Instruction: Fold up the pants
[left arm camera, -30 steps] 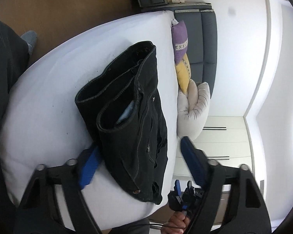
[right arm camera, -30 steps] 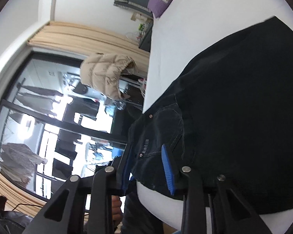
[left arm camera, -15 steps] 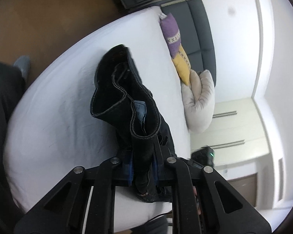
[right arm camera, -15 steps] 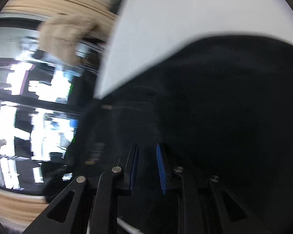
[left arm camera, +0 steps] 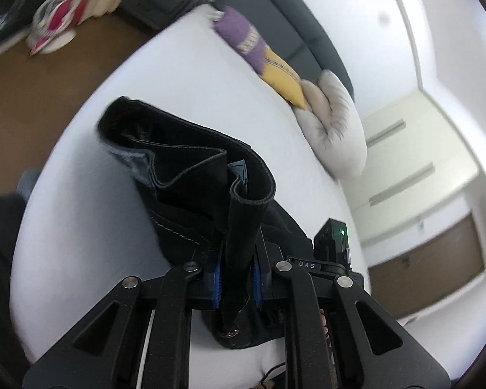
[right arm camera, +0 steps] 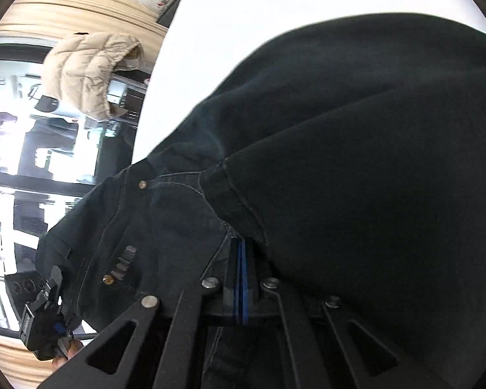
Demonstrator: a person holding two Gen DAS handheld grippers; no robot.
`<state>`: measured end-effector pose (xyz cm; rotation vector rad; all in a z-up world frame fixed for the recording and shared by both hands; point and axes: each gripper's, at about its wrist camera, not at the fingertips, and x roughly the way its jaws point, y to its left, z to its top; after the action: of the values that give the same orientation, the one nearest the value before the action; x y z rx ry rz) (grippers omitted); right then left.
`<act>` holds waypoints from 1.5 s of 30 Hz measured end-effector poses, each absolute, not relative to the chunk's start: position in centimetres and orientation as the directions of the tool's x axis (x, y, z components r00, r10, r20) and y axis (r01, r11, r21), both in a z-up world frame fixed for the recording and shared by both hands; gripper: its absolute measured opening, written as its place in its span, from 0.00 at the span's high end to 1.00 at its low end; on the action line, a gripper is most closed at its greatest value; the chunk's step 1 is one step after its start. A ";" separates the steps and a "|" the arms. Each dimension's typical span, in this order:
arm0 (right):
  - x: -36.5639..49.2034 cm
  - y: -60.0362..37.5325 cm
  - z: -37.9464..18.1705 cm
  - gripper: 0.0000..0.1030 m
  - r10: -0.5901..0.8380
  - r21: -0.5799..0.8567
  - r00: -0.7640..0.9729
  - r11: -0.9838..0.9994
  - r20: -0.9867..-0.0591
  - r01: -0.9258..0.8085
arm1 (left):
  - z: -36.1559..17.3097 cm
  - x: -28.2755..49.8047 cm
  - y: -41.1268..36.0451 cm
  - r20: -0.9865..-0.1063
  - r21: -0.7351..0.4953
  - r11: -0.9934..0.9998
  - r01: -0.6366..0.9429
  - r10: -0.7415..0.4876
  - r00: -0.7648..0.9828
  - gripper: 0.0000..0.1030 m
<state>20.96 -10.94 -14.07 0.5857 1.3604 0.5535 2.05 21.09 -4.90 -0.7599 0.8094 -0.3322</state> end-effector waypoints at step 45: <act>17.3 -22.8 -9.1 0.84 0.742 0.751 0.235 0.656 -0.627 -0.068 | -6.4 0.6 -11.0 -0.788 0.024 0.778 0.628 -0.372 0.491 0.88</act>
<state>17.28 -22.76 -9.06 0.6751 1.2169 0.6175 0.57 -11.00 -6.41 0.3291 0.8633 -0.6197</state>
